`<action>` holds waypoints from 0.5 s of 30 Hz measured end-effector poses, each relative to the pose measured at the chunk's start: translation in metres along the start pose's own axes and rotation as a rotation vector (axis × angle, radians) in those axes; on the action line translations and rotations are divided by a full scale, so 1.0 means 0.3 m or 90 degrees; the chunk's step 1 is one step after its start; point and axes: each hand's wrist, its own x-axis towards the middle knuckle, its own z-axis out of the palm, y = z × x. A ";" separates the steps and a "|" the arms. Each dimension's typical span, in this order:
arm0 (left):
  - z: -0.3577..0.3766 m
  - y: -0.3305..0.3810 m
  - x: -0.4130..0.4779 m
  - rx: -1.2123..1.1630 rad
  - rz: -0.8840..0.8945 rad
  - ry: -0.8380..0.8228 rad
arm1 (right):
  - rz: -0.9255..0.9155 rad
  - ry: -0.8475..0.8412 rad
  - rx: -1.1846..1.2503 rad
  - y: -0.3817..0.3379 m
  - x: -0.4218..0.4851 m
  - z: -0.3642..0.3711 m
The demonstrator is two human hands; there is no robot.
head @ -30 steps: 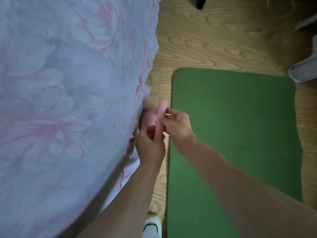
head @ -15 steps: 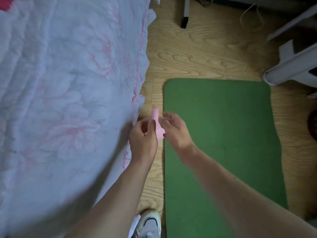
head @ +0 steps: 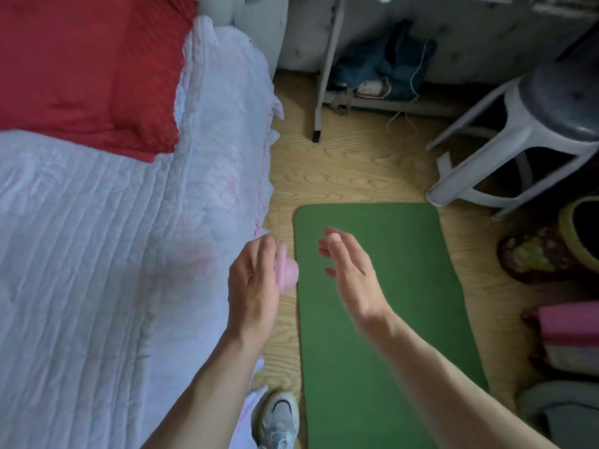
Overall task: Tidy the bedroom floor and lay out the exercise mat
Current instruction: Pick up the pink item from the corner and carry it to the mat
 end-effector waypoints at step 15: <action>-0.417 0.562 -1.462 -0.023 0.189 -0.038 | -0.189 0.026 0.114 -0.457 -1.530 -0.586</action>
